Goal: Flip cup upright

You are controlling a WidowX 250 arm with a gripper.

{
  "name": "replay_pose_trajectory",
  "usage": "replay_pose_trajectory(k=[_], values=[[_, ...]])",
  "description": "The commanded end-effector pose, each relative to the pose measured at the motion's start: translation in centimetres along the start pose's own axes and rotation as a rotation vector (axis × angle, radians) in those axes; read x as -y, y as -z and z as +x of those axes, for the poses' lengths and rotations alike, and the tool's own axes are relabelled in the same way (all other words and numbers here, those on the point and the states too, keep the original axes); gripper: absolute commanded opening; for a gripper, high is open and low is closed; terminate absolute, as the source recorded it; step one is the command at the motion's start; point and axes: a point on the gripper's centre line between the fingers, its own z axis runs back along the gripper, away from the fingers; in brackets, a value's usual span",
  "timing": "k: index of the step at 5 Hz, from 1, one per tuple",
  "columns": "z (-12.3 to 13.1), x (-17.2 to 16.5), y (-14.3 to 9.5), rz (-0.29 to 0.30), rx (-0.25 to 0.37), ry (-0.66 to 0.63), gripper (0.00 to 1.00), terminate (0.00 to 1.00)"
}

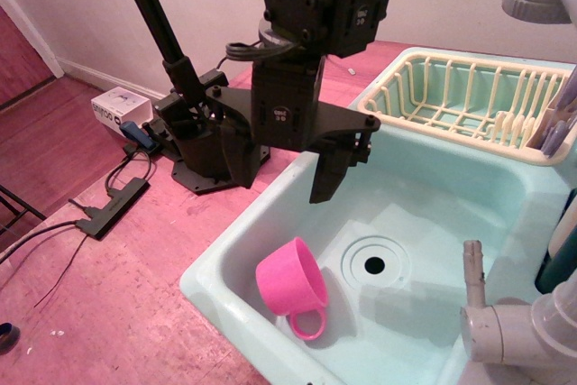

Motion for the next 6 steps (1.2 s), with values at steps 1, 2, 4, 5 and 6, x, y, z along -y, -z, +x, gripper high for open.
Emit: replay_pose_trajectory(k=[1, 2, 4, 5, 6], values=[[0.0, 0.0, 0.0, 0.0, 0.0, 0.0, 1.0, 0.0], [1.4, -0.7, 1.0, -0.002, 0.014, -0.032, 1.0, 0.0], [3.3, -2.0, 2.5, -0.044, 0.011, 0.01, 1.0, 0.0], [4.1, -2.3, 2.5, -0.073, -0.006, 0.045, 1.0, 0.0], [4.0, -2.0, 2.8, -0.098, -0.018, 0.066, 1.0, 0.0]])
